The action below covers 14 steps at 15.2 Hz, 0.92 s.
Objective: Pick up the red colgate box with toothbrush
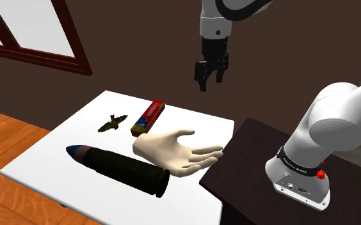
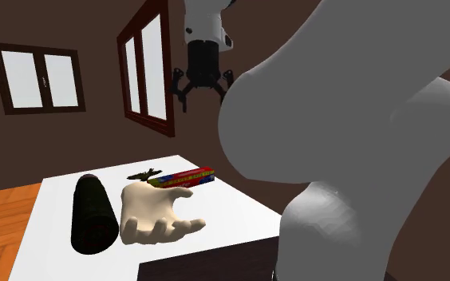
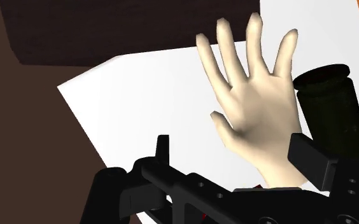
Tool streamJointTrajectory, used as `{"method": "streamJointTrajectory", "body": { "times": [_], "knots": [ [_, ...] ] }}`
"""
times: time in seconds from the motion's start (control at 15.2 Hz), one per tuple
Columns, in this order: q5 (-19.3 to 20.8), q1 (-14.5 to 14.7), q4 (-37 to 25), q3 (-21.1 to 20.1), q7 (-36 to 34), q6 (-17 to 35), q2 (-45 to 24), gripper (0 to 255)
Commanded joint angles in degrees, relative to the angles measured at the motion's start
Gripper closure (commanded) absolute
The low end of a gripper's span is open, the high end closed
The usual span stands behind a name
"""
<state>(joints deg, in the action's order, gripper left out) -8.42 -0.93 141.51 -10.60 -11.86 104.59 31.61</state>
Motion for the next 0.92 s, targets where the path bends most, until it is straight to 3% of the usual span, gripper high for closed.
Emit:
{"method": "streamJointTrajectory", "body": {
  "times": [0.0,0.4,0.86],
  "knots": [
    [-0.91,-0.41,-0.42,-1.69,-3.91,3.63,-3.70,0],
    [-1.10,-2.08,-4.86,-5.67,-15.01,13.20,-17.00,0],
    [2.42,-3.12,-13.35,-7.58,-28.42,21.73,-33.47,0]
  ]
}}
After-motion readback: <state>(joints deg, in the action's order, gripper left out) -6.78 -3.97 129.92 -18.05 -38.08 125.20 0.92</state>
